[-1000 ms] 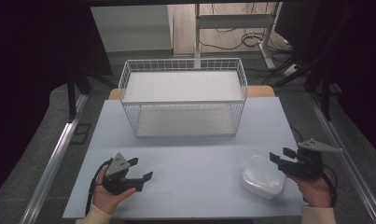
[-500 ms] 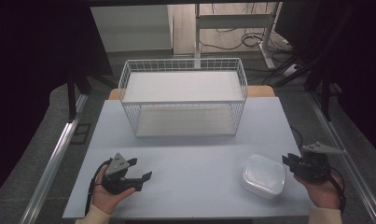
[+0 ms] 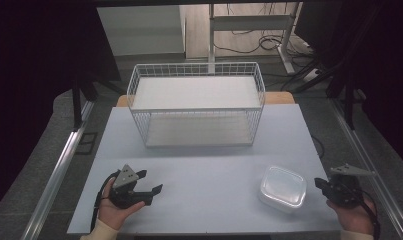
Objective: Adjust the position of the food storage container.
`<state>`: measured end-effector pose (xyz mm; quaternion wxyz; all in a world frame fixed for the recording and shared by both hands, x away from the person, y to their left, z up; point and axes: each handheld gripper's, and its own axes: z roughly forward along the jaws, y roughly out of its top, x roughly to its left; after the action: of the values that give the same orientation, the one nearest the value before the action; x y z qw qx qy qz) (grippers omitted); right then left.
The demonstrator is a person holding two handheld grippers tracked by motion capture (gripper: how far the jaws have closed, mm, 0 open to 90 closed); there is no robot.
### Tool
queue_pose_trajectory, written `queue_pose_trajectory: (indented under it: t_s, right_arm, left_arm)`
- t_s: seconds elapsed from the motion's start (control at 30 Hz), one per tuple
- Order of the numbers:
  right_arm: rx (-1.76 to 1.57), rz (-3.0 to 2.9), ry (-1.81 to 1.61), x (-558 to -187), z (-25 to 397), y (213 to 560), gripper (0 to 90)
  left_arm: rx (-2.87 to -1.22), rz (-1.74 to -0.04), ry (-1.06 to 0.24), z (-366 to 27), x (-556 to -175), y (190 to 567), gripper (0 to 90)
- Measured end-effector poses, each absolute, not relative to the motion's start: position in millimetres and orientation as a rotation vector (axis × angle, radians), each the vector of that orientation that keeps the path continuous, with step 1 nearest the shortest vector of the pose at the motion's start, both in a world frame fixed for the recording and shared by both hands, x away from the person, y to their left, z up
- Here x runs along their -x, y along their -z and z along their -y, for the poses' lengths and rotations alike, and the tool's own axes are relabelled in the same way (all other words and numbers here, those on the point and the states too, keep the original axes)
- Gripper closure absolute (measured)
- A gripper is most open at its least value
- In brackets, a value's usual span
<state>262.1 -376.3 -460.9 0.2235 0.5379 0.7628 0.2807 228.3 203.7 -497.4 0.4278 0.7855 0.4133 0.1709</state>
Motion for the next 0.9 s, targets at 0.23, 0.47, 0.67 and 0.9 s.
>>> queue_pose_trajectory:
  t_s: [0.23,0.47,0.67,0.9]
  right_arm:
    - [-1.44,-2.204,-0.725,-260.6,364.3,471.9,89.0]
    - [-1.413,-2.265,-0.715,-260.6,350.6,473.9,89.3]
    - [-1.377,-2.316,-0.742,-259.0,337.7,474.4,89.3]
    - [-1.335,-2.379,-0.773,-257.7,319.7,476.2,89.2]
  left_arm:
    - [-1.969,-1.025,-0.429,-201.2,-227.3,497.3,23.5]
    - [-1.962,-1.034,-0.432,-203.0,-227.7,497.8,23.6]
    - [-1.968,-1.037,-0.43,-202.4,-228.3,499.0,23.6]
    - [-1.971,-1.04,-0.426,-203.3,-229.0,499.8,23.6]
